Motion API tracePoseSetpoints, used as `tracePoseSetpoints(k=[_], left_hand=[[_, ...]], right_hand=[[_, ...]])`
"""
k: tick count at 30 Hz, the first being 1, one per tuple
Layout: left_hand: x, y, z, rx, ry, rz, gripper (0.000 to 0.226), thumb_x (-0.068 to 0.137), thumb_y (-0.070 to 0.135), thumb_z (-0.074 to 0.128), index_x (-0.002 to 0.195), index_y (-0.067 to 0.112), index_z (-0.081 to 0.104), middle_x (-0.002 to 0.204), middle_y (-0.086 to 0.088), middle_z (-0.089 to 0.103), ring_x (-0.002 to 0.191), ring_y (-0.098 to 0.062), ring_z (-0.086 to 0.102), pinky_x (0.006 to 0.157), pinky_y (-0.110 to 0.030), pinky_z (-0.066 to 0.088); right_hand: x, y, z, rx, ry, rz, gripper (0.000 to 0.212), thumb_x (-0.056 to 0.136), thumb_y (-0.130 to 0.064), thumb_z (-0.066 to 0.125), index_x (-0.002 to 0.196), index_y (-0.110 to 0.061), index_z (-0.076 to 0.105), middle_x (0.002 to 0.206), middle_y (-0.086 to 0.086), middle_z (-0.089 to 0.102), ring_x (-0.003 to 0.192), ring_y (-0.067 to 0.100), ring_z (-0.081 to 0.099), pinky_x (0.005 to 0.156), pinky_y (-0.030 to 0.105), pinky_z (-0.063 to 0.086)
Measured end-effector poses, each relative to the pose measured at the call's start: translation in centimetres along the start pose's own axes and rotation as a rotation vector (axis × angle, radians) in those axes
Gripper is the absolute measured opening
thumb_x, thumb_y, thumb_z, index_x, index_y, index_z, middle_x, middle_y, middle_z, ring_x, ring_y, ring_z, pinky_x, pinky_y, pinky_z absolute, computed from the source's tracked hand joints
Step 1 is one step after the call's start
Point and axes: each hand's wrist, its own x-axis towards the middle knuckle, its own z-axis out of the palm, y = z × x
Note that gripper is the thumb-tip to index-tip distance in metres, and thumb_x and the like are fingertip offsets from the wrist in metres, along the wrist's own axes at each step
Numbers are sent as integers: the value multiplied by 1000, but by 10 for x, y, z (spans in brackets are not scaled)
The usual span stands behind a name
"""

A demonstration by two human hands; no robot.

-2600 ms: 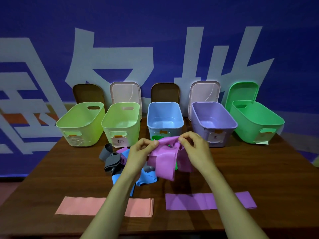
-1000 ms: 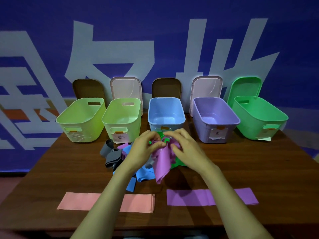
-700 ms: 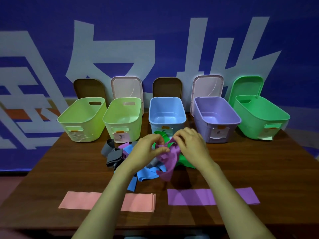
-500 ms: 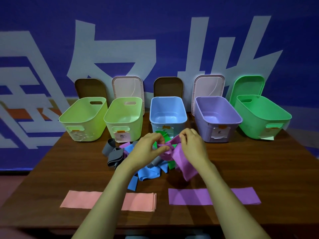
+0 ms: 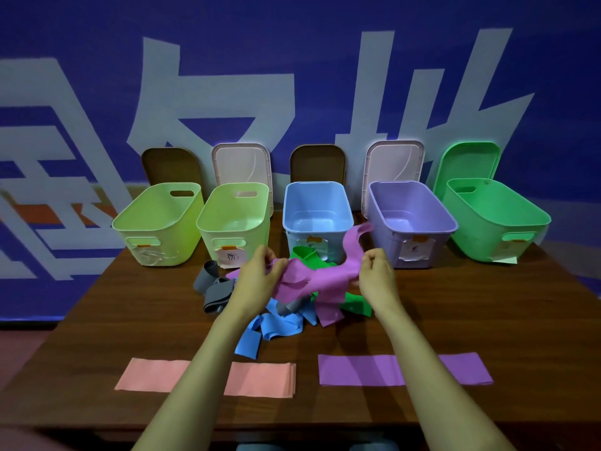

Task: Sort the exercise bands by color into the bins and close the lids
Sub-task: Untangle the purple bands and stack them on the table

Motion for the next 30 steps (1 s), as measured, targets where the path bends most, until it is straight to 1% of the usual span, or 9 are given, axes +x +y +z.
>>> tracePoseSetpoints(k=[3, 8, 12, 16, 20, 23, 26, 28, 30], left_hand=[[2, -11, 4, -31, 65, -74, 23, 92, 27, 58, 86, 10, 44, 77, -9, 58, 69, -21, 51, 56, -28, 42], [0, -7, 4, -255, 128, -81, 19, 89, 20, 63, 102, 14, 51, 90, 4, 60, 81, -15, 59, 61, -18, 48], [1, -3, 3, -380, 112, -28, 12, 89, 10, 61, 101, 14, 59, 94, -3, 62, 84, -14, 61, 63, -16, 50], [-1, 9, 8, -606, 39, -51, 11, 90, 5, 58, 98, 13, 56, 89, -3, 61, 77, -12, 59, 65, -23, 50], [1, 16, 10, -755, -26, -43, 9, 90, 8, 57, 96, 14, 54, 91, -5, 60, 83, -17, 56, 72, -28, 49], [0, 20, 5, -726, 10, 3, 10, 91, 8, 57, 95, 17, 53, 91, -3, 59, 81, -12, 57, 69, -22, 49], [1, 21, -5, -575, 231, 35, 11, 94, 7, 51, 98, 17, 49, 92, 3, 53, 79, -6, 53, 64, -8, 45], [0, 16, -12, -469, 374, 19, 10, 96, 7, 46, 101, 16, 46, 91, 5, 49, 80, -4, 48, 63, -6, 41], [0, 9, -16, -432, 417, -13, 11, 96, 8, 41, 99, 15, 49, 90, 3, 50, 82, -10, 47, 68, -15, 40]], right_hand=[[1, -1, 6, 225, -42, 87, 10, 98, -15, 36, 95, -15, 46, 111, 12, 54, 97, 33, 59, 83, 47, 53], [6, 3, 14, 418, -169, 283, 15, 99, -12, 39, 110, -7, 47, 119, 18, 54, 99, 31, 63, 66, 31, 56], [-4, 8, 21, 336, -366, 323, 27, 97, -26, 47, 114, -5, 48, 116, 23, 59, 94, 35, 65, 82, 43, 55], [-20, 8, 31, 296, -589, 314, 63, 82, -41, 67, 130, -15, 36, 115, 6, 60, 89, 20, 65, 65, 28, 55], [-22, 19, 55, 229, -531, 202, 95, 48, -58, 80, 126, -17, 43, 107, 7, 66, 85, 22, 67, 64, 36, 56], [-24, 8, 53, 200, -438, 156, 64, 67, -38, 78, 116, -12, 46, 98, 6, 66, 77, 24, 67, 58, 37, 55], [-17, 5, 44, 190, -340, 153, 50, 79, -28, 72, 114, -12, 40, 97, 11, 58, 72, 22, 59, 49, 26, 42], [-13, 1, 36, 247, -293, 156, 47, 82, -25, 69, 115, -15, 37, 102, 9, 56, 80, 20, 58, 58, 29, 49], [-13, -8, 25, 335, -216, 113, 39, 85, -18, 67, 114, -15, 40, 106, 5, 57, 89, 18, 61, 76, 35, 56]])
